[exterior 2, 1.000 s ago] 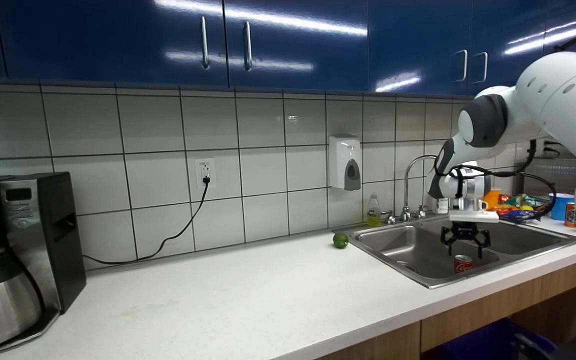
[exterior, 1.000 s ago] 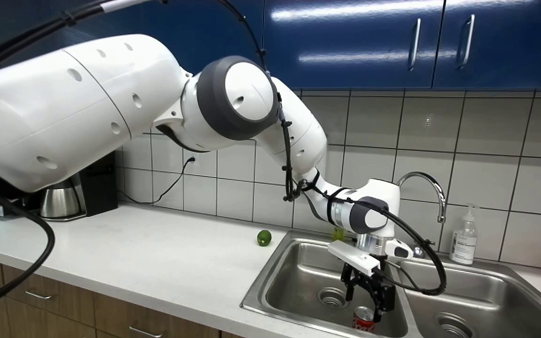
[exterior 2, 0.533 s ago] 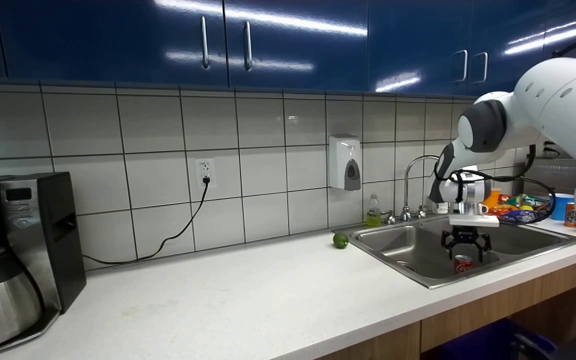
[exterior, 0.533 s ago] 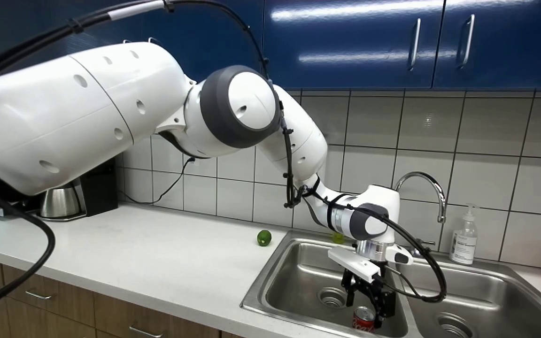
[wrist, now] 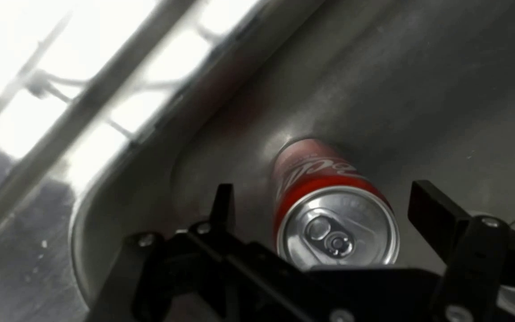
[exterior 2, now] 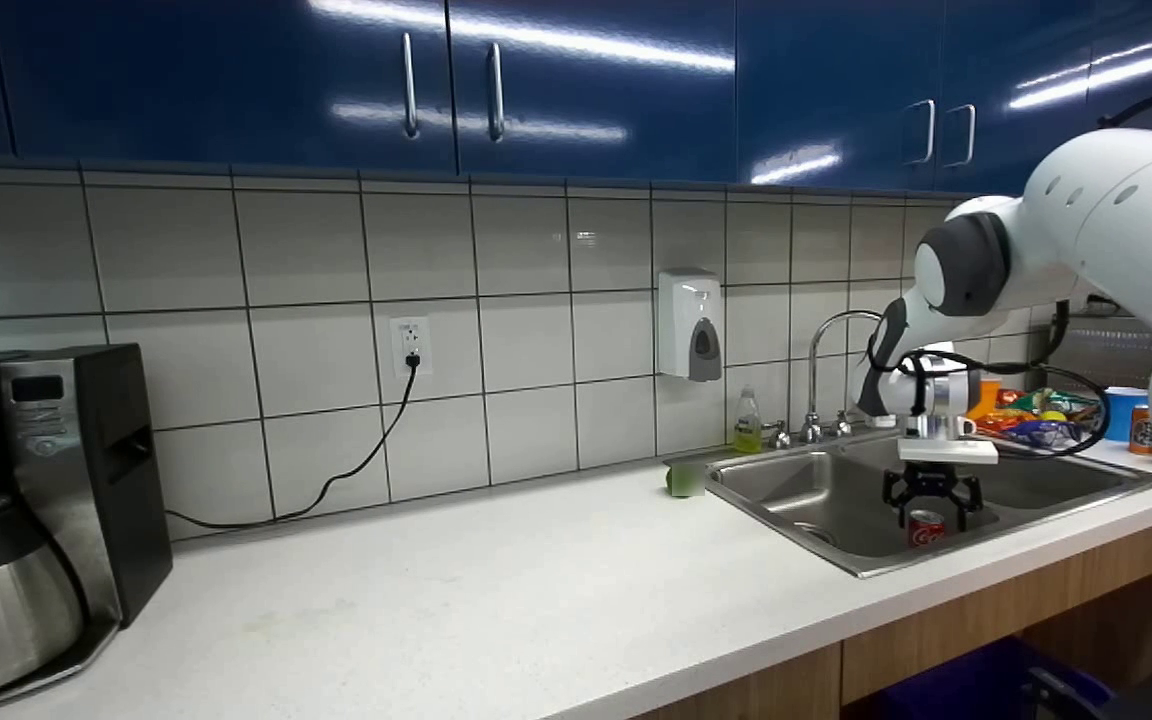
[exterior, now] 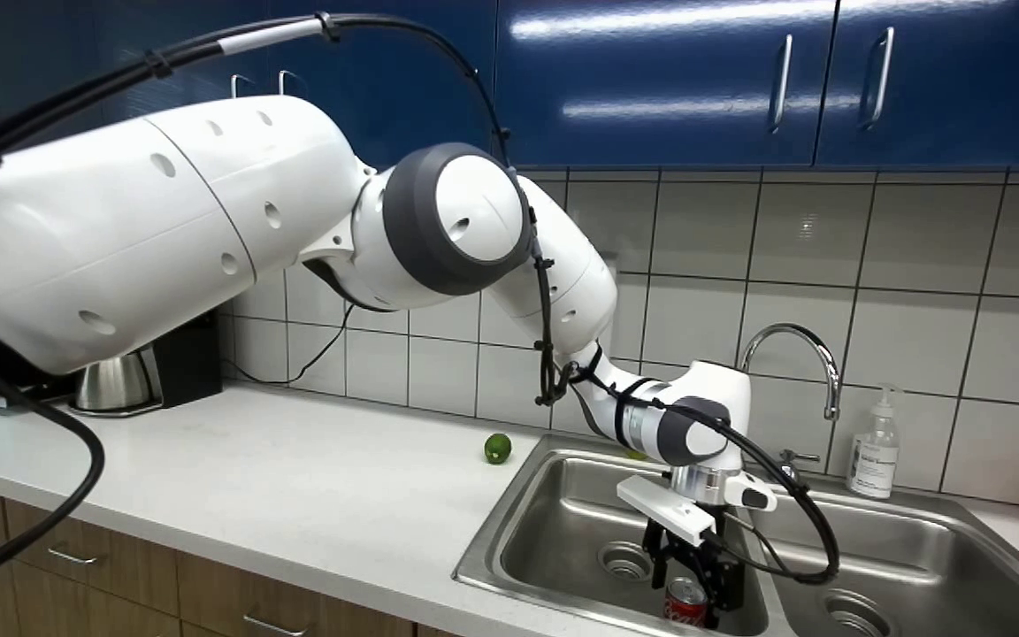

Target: Pick up the can from the sink and put it on the counter

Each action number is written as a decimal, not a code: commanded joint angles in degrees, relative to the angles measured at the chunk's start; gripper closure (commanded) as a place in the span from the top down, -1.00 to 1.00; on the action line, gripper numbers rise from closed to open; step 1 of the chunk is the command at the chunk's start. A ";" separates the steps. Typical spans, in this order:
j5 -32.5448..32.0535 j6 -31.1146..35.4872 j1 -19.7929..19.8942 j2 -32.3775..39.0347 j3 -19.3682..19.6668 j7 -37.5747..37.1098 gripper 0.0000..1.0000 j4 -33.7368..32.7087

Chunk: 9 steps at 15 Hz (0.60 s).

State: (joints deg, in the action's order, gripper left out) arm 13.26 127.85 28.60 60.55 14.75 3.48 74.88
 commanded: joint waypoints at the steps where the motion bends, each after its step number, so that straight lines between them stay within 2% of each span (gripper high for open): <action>1: -1.42 0.28 1.33 1.34 -1.40 -0.77 1.00 -2.40; 9: -1.63 0.49 1.38 3.01 -1.32 -1.10 1.00 -4.59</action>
State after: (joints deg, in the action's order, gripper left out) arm 13.15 128.13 28.62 62.29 14.70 3.48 72.82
